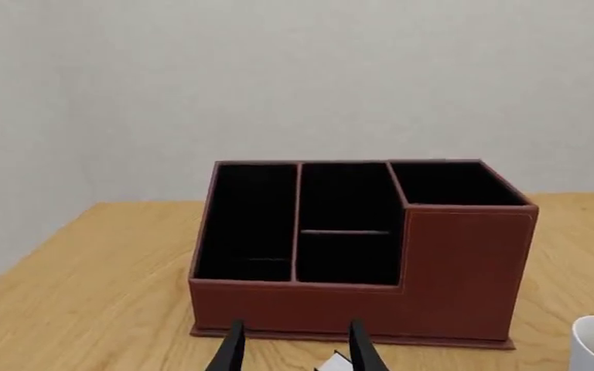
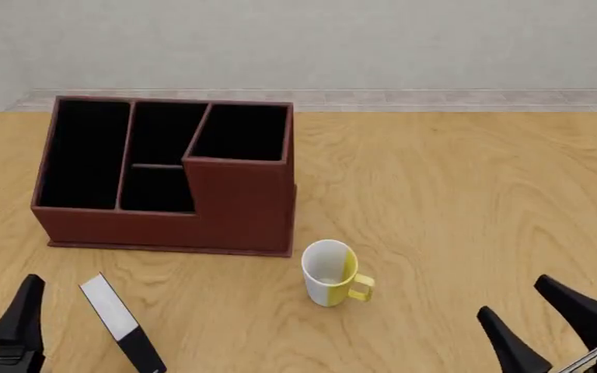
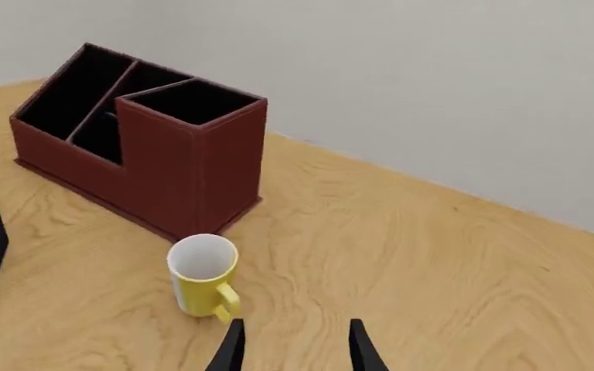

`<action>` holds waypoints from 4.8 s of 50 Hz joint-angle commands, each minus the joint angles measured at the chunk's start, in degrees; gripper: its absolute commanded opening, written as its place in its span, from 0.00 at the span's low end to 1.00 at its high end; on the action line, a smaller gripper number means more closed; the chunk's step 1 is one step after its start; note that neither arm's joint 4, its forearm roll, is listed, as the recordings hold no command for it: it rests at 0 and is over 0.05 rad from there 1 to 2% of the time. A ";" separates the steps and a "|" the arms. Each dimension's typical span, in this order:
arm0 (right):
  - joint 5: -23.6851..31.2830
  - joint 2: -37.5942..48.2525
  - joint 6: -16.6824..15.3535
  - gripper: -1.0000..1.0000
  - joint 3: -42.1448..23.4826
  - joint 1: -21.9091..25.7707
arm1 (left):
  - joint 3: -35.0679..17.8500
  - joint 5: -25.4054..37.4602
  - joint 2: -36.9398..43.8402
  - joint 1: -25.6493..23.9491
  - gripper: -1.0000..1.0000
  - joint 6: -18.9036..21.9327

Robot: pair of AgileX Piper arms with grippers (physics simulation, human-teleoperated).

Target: Pick up the book and place it in the right compartment of the caddy.

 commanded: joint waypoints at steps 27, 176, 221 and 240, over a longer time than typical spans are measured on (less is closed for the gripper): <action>-20.53 41.36 -5.28 1.00 -9.23 29.98 | -1.13 -1.00 -0.07 2.16 1.00 -0.04; -23.65 104.11 4.41 1.00 -57.06 47.22 | 3.31 -3.56 -0.07 15.86 1.00 1.34; -21.34 100.20 2.52 0.00 -56.58 46.52 | 3.54 -3.54 -0.07 15.05 1.00 1.37; -25.15 91.35 4.44 0.00 -45.54 45.80 | 2.59 -3.36 -0.07 12.92 1.00 1.49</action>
